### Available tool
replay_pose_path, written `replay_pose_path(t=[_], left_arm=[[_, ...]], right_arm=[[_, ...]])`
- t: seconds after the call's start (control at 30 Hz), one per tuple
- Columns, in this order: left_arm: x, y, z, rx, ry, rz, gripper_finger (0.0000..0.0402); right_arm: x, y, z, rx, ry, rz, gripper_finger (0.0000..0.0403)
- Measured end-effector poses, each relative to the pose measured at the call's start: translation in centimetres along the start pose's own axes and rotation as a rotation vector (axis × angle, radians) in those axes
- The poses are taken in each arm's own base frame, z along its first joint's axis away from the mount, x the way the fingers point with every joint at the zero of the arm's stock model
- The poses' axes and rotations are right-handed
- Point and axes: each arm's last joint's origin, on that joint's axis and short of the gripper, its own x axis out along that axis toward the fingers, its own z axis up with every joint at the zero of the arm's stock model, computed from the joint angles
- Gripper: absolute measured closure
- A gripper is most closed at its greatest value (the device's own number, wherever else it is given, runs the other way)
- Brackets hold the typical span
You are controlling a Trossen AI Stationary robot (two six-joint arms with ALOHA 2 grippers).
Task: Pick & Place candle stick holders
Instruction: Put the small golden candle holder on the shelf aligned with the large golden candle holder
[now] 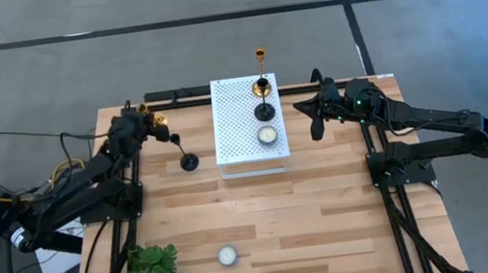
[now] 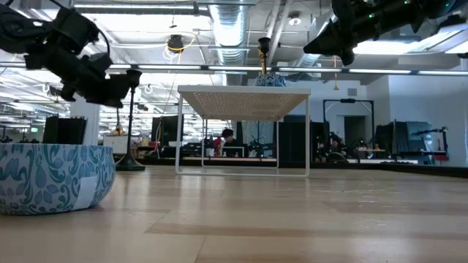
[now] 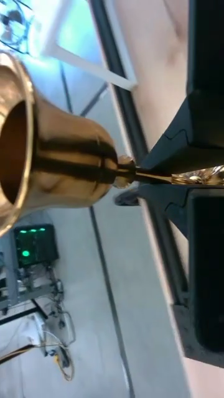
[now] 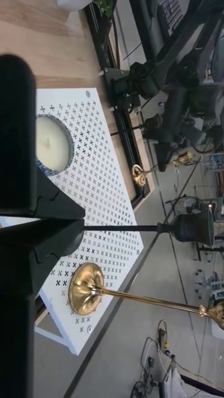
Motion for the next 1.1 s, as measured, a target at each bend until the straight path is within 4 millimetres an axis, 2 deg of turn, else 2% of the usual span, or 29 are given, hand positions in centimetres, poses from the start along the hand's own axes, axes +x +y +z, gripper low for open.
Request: replay_pose_path(t=[0.33,0.87,0.97,1.1], left_arm=[[-1.1,-0.5,4.4,0.009,-0.115,0.007,0.0387],[-4.1,-1.1,13.0,-0.08,-0.274,-0.069,0.0387],[-4.1,-1.7,14.8,-0.09,-0.287,-0.101,0.0387],[-2.9,-3.8,16.8,-0.075,-0.261,-0.159,0.0387]], right_arm=[[0.0,0.0,0.0,-0.002,0.0,0.0,0.0403],[0.0,0.0,0.0,-0.002,0.0,0.0,0.0403],[0.0,0.0,0.0,-0.002,0.0,0.0,0.0403],[0.0,0.0,0.0,-0.002,0.0,0.0,0.0403]])
